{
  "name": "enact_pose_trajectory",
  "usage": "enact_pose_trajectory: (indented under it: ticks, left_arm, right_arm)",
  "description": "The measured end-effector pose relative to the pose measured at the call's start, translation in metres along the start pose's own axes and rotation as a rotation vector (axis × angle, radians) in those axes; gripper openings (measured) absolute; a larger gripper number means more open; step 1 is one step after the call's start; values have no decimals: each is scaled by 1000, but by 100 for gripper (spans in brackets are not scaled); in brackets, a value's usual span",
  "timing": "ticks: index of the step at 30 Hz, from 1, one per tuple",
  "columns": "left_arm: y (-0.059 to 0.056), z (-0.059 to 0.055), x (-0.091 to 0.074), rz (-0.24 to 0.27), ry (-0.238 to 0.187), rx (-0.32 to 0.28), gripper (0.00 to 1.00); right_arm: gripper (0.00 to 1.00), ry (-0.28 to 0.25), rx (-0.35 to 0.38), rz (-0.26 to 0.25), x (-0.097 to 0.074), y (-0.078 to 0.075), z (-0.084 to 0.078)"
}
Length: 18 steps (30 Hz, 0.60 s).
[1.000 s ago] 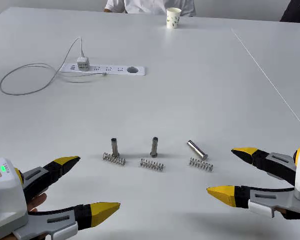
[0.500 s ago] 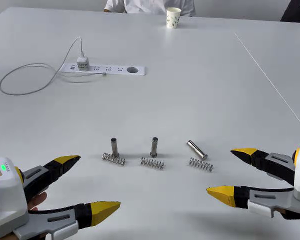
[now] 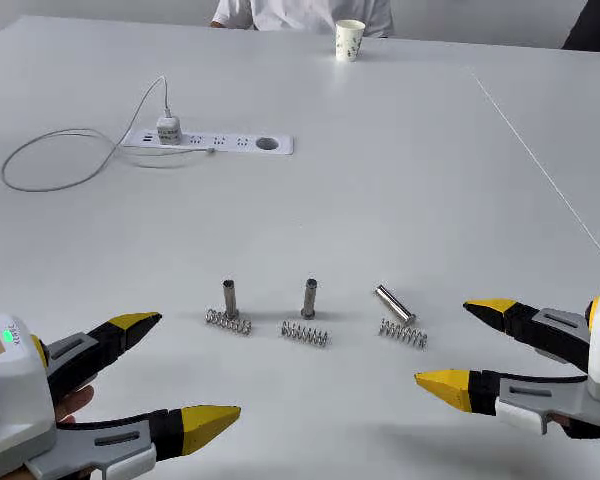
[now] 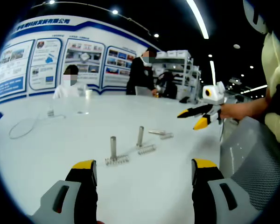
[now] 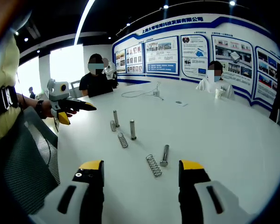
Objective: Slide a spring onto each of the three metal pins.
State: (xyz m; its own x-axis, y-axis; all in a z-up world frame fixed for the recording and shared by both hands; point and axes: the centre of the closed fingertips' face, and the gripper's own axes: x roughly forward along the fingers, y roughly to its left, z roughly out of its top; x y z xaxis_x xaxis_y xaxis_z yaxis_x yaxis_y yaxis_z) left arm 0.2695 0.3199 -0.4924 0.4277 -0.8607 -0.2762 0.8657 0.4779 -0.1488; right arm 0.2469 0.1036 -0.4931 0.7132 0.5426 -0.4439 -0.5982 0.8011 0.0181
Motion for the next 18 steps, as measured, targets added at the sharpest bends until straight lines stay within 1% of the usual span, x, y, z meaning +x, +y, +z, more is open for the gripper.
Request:
enact_pose_trajectory:
  ticks: [5, 10, 14, 18]
  left_arm:
    - [1, 0, -1, 0, 1, 0, 85]
    - [1, -1, -1, 1, 1, -4, 85]
    - [1, -1, -1, 1, -1, -5, 85]
    - [0, -1, 0, 1, -3, -7, 85]
  right_arm:
    - [64, 7, 7, -2, 2, -4, 3]
    - [61, 31, 5, -12, 4, -11, 3]
    - [59, 47, -10, -17, 5, -15, 4]
    - [57, 51, -24, -20, 11, -19, 10]
